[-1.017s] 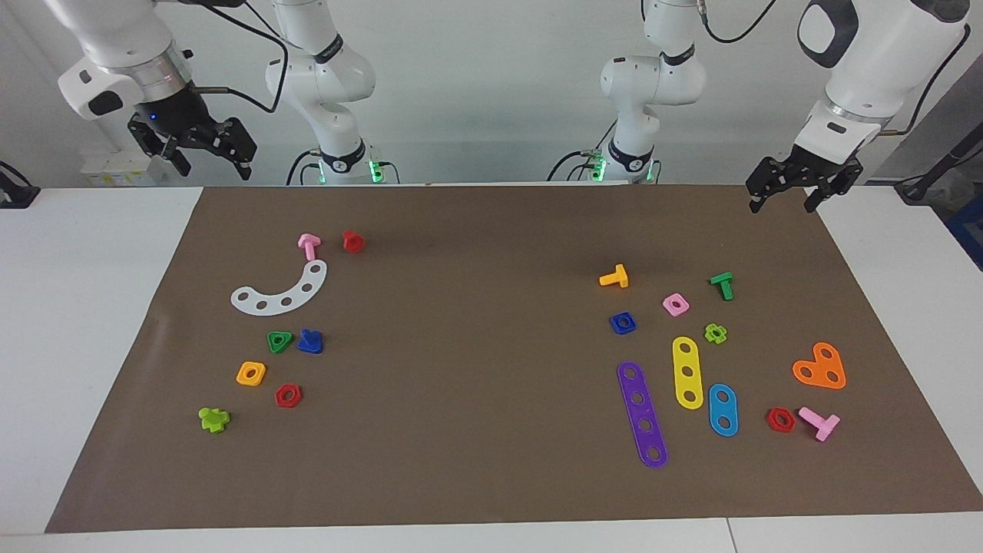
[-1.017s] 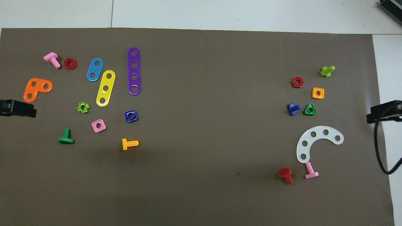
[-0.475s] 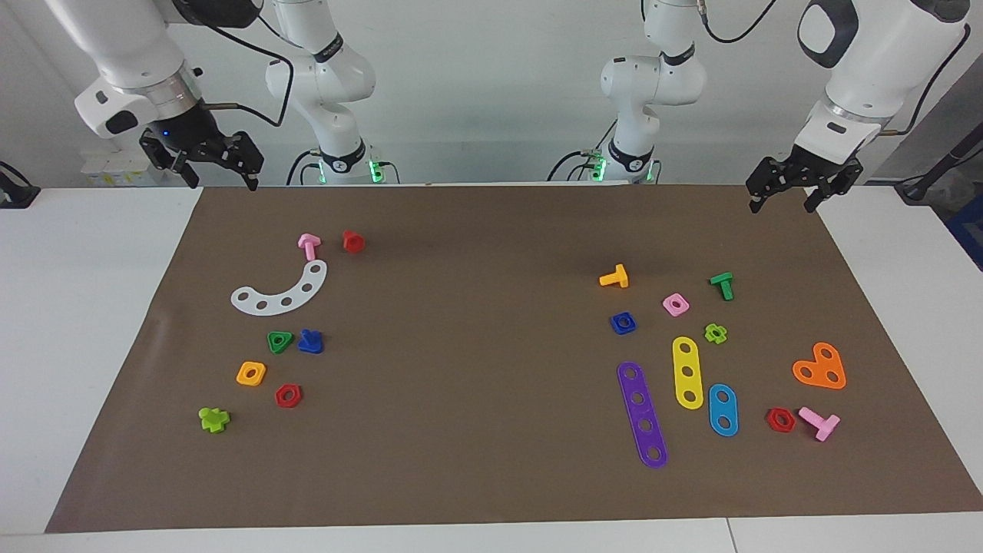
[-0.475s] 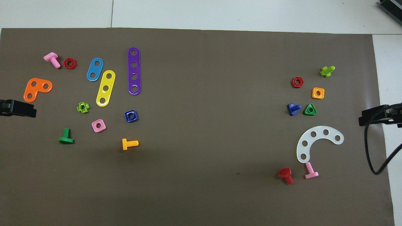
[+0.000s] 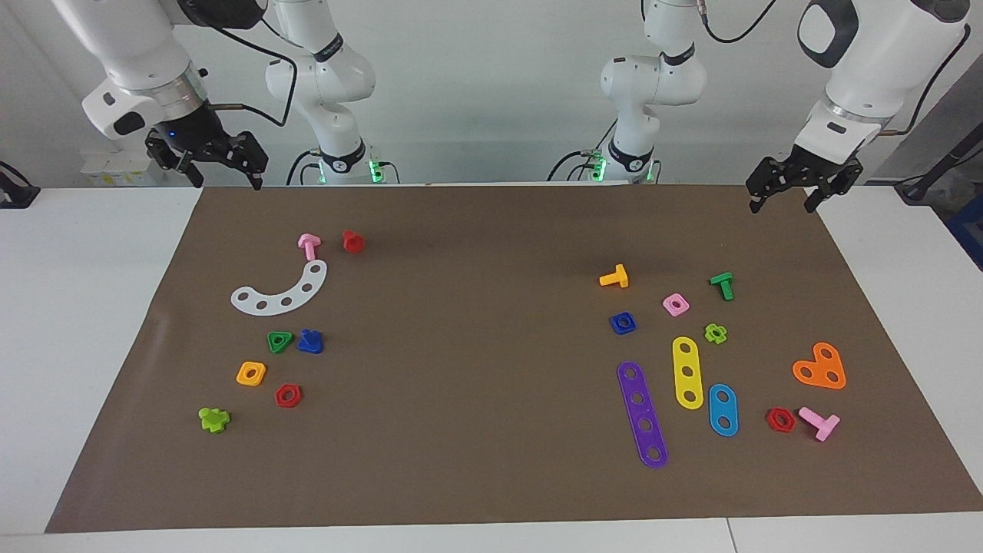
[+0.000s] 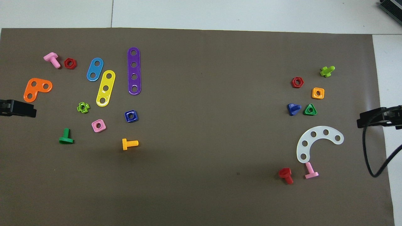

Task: Unscrew and place screws in storage area

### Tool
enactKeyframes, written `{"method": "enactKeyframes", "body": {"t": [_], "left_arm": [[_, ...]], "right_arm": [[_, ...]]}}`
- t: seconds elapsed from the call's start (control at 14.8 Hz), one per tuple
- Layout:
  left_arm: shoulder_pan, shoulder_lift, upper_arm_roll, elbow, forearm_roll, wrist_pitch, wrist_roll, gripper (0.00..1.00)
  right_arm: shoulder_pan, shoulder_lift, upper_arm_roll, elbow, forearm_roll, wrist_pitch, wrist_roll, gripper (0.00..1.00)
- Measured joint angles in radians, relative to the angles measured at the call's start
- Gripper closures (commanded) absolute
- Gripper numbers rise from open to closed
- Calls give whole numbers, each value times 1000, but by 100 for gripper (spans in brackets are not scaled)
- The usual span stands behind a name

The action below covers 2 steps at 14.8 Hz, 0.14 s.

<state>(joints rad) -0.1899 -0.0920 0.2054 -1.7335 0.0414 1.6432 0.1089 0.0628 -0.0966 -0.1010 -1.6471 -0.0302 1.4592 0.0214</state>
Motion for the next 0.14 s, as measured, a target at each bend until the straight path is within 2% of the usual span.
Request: {"method": "enactKeyframes", "body": {"t": [0.14], "left_arm": [[0,0,0,0,0,0,0,0]], "right_arm": [[1,-2,0,0,0,1,0,0]]}}
